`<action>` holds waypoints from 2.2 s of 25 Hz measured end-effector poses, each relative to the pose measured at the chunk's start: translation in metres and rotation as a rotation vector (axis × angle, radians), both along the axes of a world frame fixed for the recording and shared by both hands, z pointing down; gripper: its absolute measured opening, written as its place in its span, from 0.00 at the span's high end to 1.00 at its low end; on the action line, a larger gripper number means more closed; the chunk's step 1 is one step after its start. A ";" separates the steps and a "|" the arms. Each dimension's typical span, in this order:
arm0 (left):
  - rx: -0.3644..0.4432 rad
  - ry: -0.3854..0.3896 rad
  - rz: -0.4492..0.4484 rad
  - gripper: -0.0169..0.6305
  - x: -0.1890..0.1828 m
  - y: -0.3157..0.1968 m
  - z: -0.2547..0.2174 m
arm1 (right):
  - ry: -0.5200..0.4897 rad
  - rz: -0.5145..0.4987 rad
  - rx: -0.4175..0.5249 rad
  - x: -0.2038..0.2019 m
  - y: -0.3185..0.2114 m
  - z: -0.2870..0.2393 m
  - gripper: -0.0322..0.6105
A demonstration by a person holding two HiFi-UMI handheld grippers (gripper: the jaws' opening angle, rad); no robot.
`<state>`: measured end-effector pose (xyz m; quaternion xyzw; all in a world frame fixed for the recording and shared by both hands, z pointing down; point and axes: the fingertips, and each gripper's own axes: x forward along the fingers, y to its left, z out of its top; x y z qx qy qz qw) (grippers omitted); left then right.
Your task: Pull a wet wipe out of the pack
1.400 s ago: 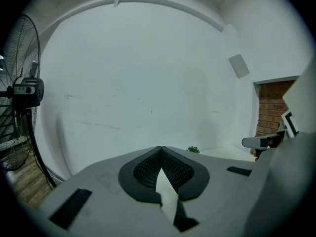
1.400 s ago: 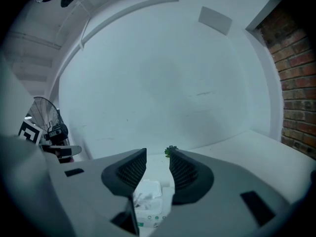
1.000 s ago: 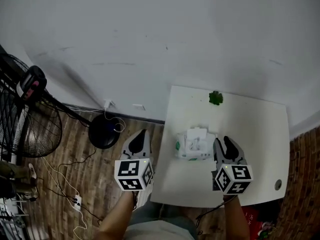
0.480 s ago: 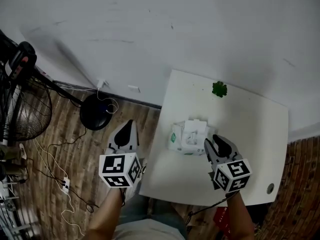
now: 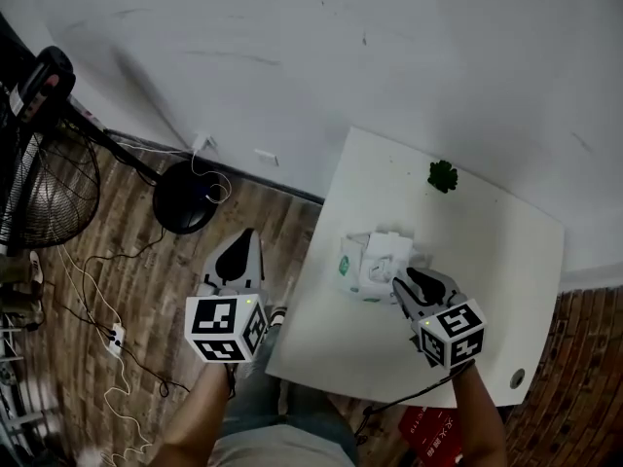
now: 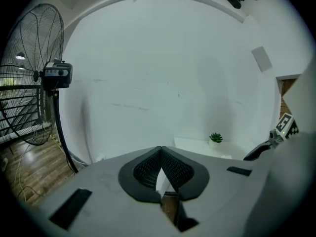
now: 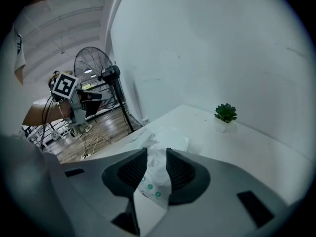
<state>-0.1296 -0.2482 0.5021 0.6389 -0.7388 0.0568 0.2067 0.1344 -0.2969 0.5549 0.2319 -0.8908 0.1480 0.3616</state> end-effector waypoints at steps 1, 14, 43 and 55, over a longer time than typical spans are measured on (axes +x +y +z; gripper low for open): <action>-0.002 0.002 -0.002 0.97 0.000 0.001 0.001 | 0.009 -0.017 -0.007 -0.001 0.000 0.002 0.76; -0.025 -0.006 -0.043 0.97 -0.015 0.012 0.006 | 0.099 -0.247 -0.076 -0.021 0.000 0.021 0.77; -0.044 0.003 -0.103 0.97 -0.040 0.010 0.012 | 0.208 -0.436 -0.202 -0.040 0.009 0.047 0.85; -0.043 0.002 -0.088 0.97 -0.038 0.002 0.011 | 0.263 -0.461 -0.182 -0.036 0.009 0.052 0.94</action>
